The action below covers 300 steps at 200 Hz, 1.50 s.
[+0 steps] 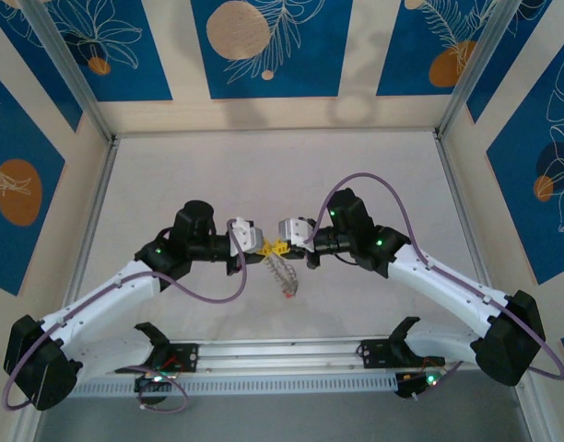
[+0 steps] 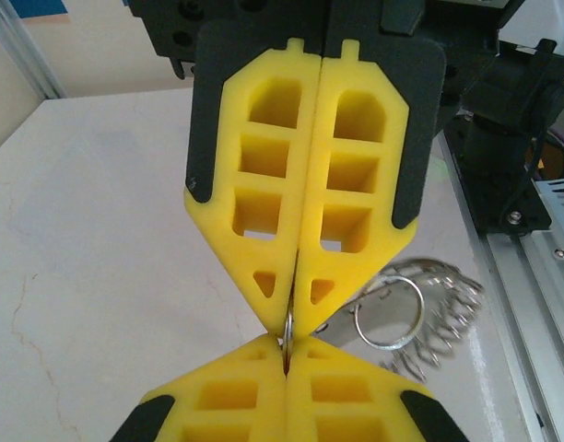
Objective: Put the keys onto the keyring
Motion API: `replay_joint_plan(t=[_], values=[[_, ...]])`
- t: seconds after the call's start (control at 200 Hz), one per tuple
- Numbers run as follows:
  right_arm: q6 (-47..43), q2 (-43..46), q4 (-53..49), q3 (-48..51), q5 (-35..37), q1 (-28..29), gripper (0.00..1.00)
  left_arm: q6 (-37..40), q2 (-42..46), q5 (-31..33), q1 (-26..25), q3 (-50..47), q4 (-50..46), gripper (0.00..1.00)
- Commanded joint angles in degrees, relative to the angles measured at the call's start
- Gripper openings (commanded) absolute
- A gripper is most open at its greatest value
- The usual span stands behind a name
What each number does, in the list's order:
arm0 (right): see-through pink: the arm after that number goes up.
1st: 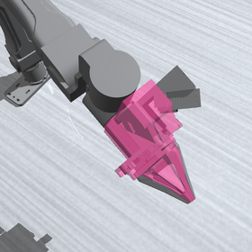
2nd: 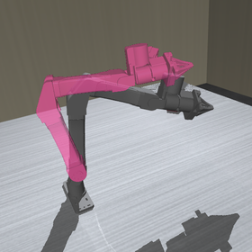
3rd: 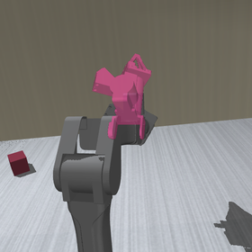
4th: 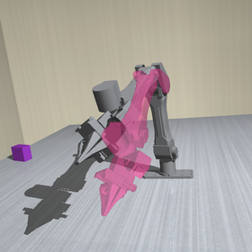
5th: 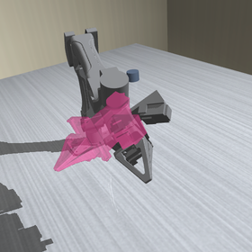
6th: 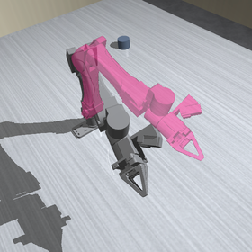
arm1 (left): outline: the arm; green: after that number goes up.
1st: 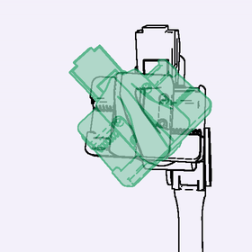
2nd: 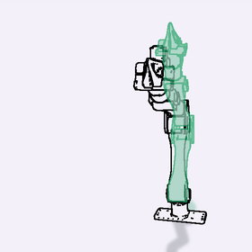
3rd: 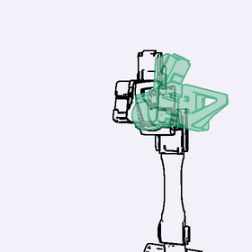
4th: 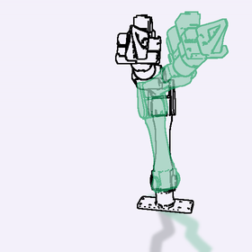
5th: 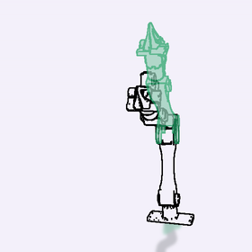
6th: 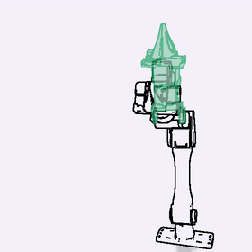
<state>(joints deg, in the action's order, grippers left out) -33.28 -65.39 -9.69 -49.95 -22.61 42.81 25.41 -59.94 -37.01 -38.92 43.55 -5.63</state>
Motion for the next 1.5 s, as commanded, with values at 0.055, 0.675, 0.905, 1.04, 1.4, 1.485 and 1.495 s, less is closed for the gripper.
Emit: replay_joint_plan(t=[0.055,0.675,0.905,1.04,1.4,1.485,1.495], values=[[3.6,3.8,4.6,4.6,-1.5,0.1,0.16,-3.4,2.1,-2.2,-0.6,0.4,6.9,0.0],[15.4,11.5,25.6,18.9,-6.2,-4.8,0.24,-6.5,-0.4,-12.9,-0.6,0.8,11.4,0.0],[13.8,13.8,26.0,20.6,-4.6,-6.2,0.25,-5.6,-1.0,-12.6,-0.6,1.3,10.8,0.0],[13.6,14.8,22.4,18.5,-7.6,-7.3,0.24,-5.4,-1.6,-12.5,-0.6,1.7,10.3,0.0],[12.2,14.1,19.4,15.6,-11.5,-11.4,0.22,-4.0,-1.8,-13.7,-0.6,3.0,8.4,0.0],[10.3,13.6,16.7,14.0,-12.5,-11.6,0.22,-4.3,-1.8,-13.7,-0.6,2.9,9.1,0.0],[10.0,13.6,16.5,13.9,-12.6,-11.6,0.22,-4.4,-1.9,-13.7,-0.6,2.9,9.1,0.0]])
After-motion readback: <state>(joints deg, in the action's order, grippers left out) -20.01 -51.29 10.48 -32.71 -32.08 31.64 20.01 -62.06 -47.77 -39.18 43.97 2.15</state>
